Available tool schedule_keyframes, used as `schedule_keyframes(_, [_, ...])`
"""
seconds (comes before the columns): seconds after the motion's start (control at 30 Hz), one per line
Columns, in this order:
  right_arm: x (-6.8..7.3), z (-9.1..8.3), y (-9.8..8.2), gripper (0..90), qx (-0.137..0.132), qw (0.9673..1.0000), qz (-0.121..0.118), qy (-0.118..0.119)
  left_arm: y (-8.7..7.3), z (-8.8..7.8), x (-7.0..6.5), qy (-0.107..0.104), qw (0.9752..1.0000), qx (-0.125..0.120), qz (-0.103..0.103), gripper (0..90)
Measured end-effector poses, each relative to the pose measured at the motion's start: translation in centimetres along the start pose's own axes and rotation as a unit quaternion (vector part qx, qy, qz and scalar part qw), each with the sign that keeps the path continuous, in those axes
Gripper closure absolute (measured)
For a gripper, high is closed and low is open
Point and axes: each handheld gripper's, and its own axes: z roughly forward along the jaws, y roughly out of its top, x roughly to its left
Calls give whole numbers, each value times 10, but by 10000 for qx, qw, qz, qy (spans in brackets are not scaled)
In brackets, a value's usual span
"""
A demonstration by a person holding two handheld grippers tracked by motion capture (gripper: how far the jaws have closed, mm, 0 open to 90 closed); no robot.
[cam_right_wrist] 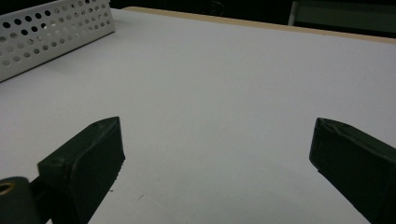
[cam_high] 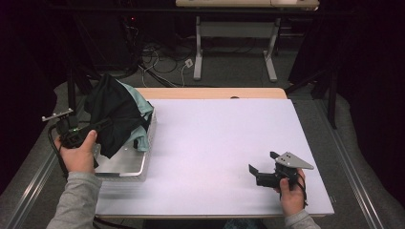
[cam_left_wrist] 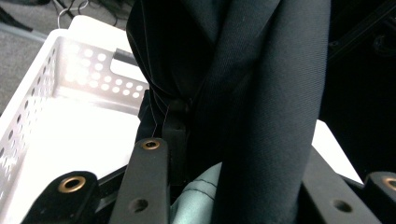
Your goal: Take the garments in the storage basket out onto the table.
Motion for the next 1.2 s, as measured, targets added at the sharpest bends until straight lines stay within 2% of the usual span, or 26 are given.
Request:
schedule_keyframes(0.23, [0,-2,0,27,-7,10000,72,-35,4,-11,-8,-152,9995,-250,106,672])
schedule_keyframes(0.53, [1,-3,0,27,22,9999,86,-78,3,-21,-17,-265,9985,-426,203,674])
schedule_keyframes(0.63, [1,-3,0,27,10,9999,90,-88,1,-23,-17,-340,9981,-453,259,674])
schedule_keyframes(0.73, [1,-3,-1,27,-3,9999,85,-90,-1,-23,-18,-395,9978,-493,191,674])
schedule_keyframes(1.07, [1,-4,0,27,-29,9999,99,-111,-4,-25,-22,-494,9972,-519,211,676])
schedule_keyframes(1.2, [0,-5,0,27,-60,9998,91,-138,-4,-25,-27,-556,9967,-523,292,676])
